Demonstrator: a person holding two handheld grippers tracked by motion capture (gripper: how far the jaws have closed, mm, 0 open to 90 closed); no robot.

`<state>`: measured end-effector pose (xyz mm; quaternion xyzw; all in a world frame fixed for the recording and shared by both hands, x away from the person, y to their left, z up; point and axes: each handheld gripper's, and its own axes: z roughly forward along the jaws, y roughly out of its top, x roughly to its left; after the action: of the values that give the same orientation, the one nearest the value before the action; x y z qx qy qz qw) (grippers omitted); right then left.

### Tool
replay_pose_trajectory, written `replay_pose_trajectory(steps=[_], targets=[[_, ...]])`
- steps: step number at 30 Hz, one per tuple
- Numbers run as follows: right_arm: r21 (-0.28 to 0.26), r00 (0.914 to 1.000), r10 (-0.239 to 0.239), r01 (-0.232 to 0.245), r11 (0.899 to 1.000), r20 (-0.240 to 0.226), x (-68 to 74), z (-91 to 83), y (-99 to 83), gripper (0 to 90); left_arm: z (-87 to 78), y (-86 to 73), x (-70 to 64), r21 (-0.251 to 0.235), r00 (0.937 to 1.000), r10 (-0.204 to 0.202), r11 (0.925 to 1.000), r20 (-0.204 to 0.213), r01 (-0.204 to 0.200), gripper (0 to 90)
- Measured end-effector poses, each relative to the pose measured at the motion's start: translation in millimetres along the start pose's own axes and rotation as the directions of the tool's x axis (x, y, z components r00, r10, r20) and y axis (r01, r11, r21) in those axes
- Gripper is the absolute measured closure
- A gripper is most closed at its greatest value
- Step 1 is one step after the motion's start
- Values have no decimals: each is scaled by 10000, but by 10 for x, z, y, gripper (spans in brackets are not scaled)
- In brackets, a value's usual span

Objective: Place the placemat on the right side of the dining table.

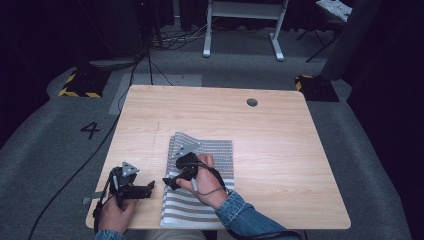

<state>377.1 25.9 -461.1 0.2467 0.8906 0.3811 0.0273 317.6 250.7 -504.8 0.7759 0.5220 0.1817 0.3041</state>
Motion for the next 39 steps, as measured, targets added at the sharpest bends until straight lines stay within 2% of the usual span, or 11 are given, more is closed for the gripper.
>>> replay_pose_trajectory(steps=[1,4,11,16,19,20,23,29,30,38,39], targets=[[134,9998,-139,137,9998,148,-16,30,-18,144,0,0,0,2,10000,4,10000,2,-4,10],[114,9985,318,-324,9994,453,-18,117,-81,88,0,0,1,4,10000,5,10000,2,-5,10],[304,9935,845,-871,9957,761,-20,139,-164,109,0,5,5,59,10000,30,10000,79,-31,9],[518,9937,1089,-1101,9926,256,-59,107,-184,343,1,5,6,48,9999,24,10000,103,-24,8],[539,9924,1222,-1229,9910,166,-54,92,-176,375,2,5,7,38,9999,36,10000,98,-36,8],[611,9914,1301,-1292,9897,-118,-82,84,-179,533,1,5,6,52,9999,32,10000,102,-32,8],[732,9867,1508,-1463,9865,-614,-101,53,-167,746,1,5,6,51,9999,30,10000,104,-31,8],[750,9891,1298,-1246,9894,-695,-101,-29,-135,853,1,5,6,50,9999,26,10000,102,-27,8],[438,9932,918,-888,9951,-718,-111,-119,-104,864,1,5,7,49,9999,26,10000,106,-27,8],[-285,9963,487,-508,9983,-713,-155,-576,-24,875,5,9,11,25,9999,64,10000,97,-64,7],[-382,9970,451,-475,9981,-631,-178,-727,-12,874,5,10,11,22,9999,73,10000,91,-73,8]])
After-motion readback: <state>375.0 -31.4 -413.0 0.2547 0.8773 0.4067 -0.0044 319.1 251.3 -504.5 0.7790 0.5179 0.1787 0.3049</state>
